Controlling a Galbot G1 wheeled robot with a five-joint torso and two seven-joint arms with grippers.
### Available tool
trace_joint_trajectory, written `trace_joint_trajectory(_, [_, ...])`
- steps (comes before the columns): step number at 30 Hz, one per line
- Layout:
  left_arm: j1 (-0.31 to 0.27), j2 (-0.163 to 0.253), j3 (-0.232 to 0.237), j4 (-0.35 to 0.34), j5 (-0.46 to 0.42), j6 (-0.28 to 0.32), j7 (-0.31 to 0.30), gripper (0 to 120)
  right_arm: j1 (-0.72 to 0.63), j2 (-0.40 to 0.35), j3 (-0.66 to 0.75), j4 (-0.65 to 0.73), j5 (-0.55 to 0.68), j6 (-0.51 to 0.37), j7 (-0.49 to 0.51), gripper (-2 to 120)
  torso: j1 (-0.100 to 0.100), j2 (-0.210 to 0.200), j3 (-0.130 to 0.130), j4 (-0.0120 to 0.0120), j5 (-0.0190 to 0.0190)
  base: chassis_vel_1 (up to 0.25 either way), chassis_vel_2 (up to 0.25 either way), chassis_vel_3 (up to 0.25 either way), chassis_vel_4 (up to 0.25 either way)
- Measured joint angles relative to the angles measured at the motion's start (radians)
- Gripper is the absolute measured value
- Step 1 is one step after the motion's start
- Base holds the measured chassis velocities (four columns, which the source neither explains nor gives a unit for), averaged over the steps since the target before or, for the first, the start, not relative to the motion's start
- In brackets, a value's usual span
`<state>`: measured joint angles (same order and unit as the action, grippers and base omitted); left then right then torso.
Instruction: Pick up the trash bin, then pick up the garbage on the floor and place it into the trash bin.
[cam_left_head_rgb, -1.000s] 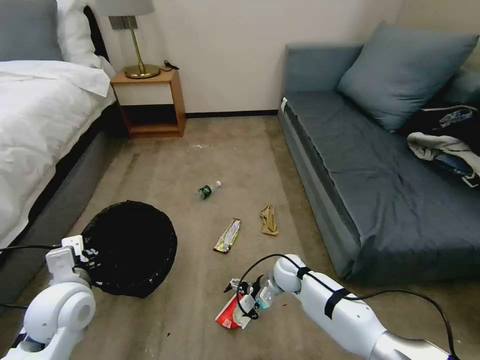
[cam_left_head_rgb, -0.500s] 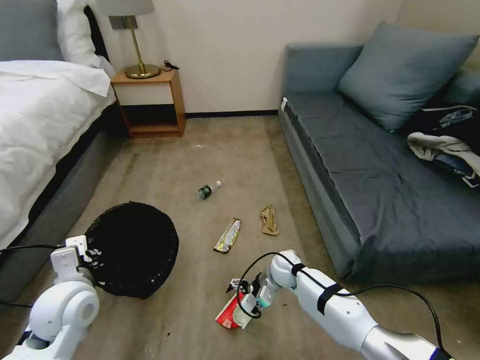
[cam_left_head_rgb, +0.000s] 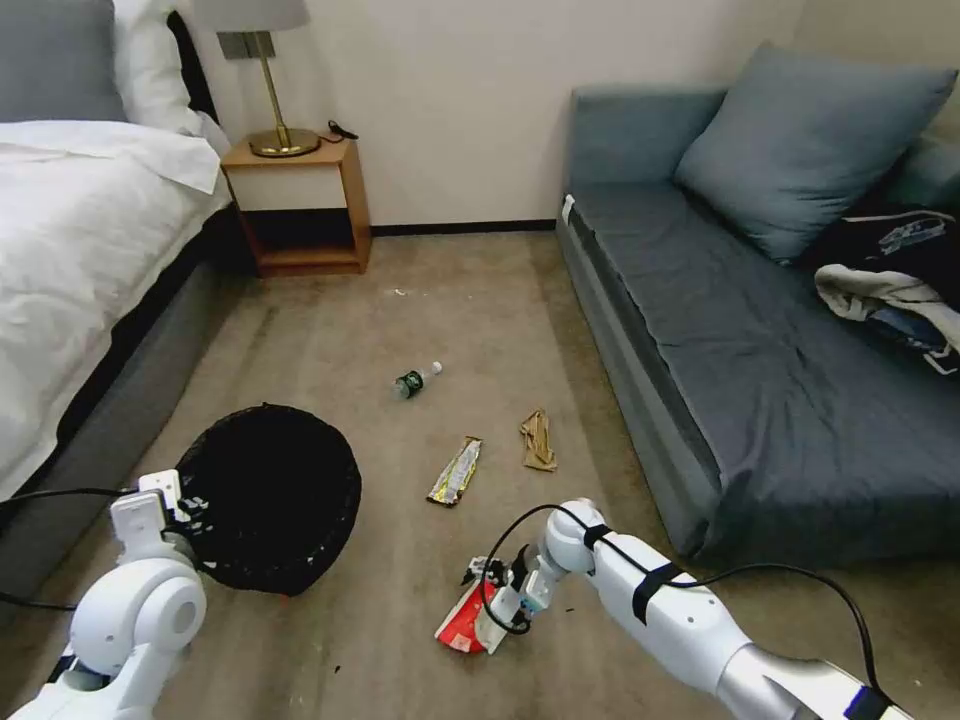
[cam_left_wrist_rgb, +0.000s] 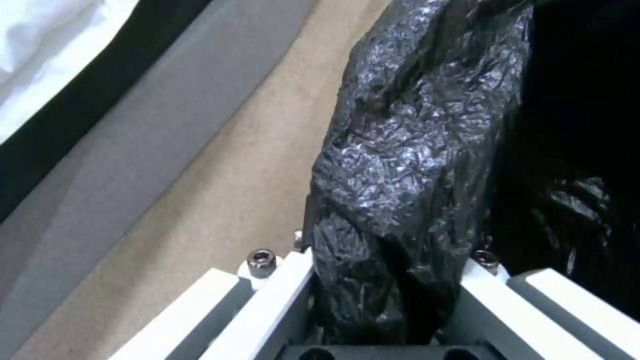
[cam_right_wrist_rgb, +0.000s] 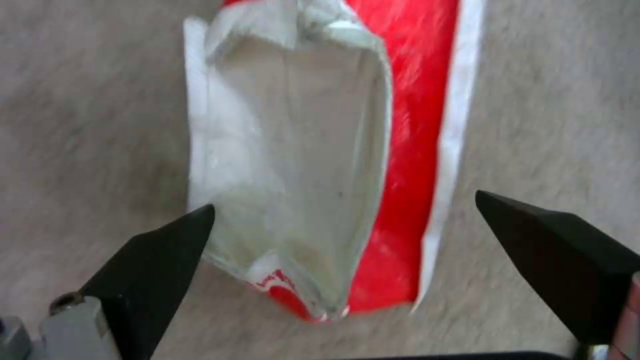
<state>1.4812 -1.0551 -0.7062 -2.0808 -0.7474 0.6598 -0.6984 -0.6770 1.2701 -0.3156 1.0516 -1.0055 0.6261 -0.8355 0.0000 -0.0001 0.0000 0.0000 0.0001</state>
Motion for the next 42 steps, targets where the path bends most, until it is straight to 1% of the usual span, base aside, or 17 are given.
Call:
trace_joint_trajectory(7, [-0.017, -0.001, 0.015, 0.006, -0.001, 0.002, -0.004, 1, 0.008, -0.039, -0.007, 0.018, 0.036, 0.000, -0.021, 100, 0.000, 0.000, 0.000, -0.0001, 0.0000, 0.000, 0.000, 0.000, 0.000])
trace_joint_trajectory(15, [-0.028, -0.008, 0.031, 0.009, 0.000, 0.003, -0.008, 1, 0.003, -0.049, -0.002, 0.017, 0.040, 0.000, -0.021, 100, 0.000, 0.000, 0.000, -0.0001, 0.0000, 0.000, 0.000, 0.000, 0.000])
trace_joint_trajectory(22, [-0.031, -0.007, 0.034, 0.010, 0.000, 0.004, -0.010, 1, -0.007, -0.043, 0.008, -0.003, 0.030, 0.007, -0.011, 100, 0.000, 0.000, 0.000, -0.0001, -0.0001, 0.000, 0.000, 0.000, 0.000])
trace_joint_trajectory(29, [-0.031, -0.003, 0.035, 0.010, -0.001, 0.005, -0.011, 1, -0.010, -0.030, 0.012, -0.015, 0.016, 0.011, -0.008, 100, 0.000, 0.000, 0.000, -0.0002, -0.0009, 0.000, 0.000, 0.000, 0.000])
trace_joint_trajectory(35, [-0.031, -0.011, 0.036, 0.009, -0.001, 0.005, -0.012, 1, -0.012, -0.009, 0.015, -0.035, -0.003, 0.016, -0.003, 100, 0.000, 0.001, -0.001, -0.0005, -0.0014, 0.000, 0.000, 0.000, 0.000])
trace_joint_trajectory(42, [-0.029, -0.012, 0.036, 0.008, -0.001, 0.005, -0.012, 1, -0.015, -0.002, 0.019, -0.049, -0.006, 0.020, 0.003, 100, 0.000, 0.001, -0.001, -0.0005, -0.0012, 0.000, 0.000, 0.000, 0.000])
